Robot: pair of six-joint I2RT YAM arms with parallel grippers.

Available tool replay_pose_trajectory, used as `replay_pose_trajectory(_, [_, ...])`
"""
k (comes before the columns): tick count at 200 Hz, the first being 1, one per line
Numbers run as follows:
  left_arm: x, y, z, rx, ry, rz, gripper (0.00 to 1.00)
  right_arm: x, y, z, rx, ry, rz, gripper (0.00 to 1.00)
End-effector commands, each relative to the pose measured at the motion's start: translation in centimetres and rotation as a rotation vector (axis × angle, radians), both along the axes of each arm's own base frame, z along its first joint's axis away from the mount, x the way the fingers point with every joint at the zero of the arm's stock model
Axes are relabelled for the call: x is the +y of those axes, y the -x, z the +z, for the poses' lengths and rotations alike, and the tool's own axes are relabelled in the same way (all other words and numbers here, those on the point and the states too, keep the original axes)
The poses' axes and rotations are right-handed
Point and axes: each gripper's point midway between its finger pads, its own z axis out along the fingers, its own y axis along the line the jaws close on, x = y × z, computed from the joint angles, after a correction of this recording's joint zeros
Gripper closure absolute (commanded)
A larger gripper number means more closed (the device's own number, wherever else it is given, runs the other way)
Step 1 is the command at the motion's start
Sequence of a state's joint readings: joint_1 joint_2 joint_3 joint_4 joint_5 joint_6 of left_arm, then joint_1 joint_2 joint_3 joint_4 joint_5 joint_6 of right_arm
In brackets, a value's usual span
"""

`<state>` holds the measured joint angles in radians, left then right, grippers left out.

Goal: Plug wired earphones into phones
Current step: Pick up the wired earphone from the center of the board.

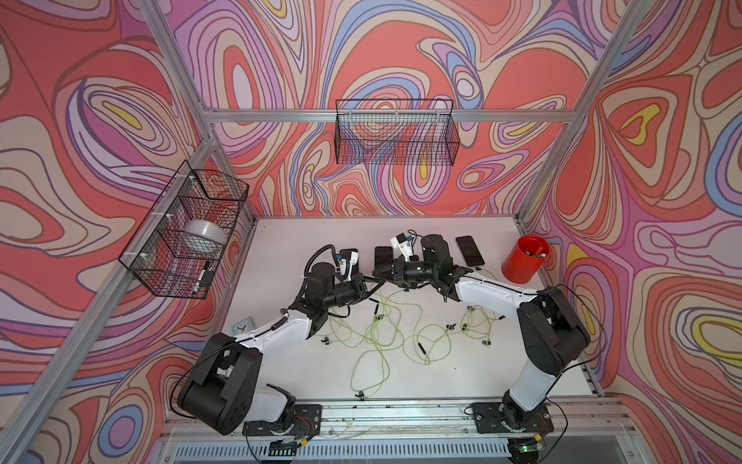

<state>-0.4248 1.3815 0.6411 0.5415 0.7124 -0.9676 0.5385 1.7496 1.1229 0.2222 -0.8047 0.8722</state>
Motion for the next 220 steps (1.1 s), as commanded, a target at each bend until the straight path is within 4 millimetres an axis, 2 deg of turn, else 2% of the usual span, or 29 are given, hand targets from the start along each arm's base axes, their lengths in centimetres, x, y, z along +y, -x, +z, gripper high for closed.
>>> replay_pose_trajectory(1, [0.0, -0.1, 1.3, -0.05, -0.013, -0.005, 1.0, -0.4, 0.4, 0.2, -0.022, 0.019, -0.018, 0.8])
replay_pose_trajectory(22, [0.0, 0.1, 1.1, -0.056, -0.032, -0.014, 1.0, -0.6, 0.5, 0.5, -0.032, 0.021, -0.023, 0.75])
replay_pose_trajectory(70, [0.2, 0.3, 0.6, -0.074, -0.091, -0.032, 1.0, -0.6, 0.6, 1.1, -0.045, 0.007, -0.019, 0.7])
replay_pose_trajectory(110, [0.2, 0.2, 0.7, -0.075, -0.094, -0.03, 1.0, -0.8, 0.8, -0.1, -0.023, 0.037, -0.028, 0.69])
replay_pose_trajectory(220, [0.1, -0.1, 0.5, -0.06, -0.092, -0.019, 1.0, 0.0, 1.2, -0.4, -0.019, 0.038, -0.008, 0.85])
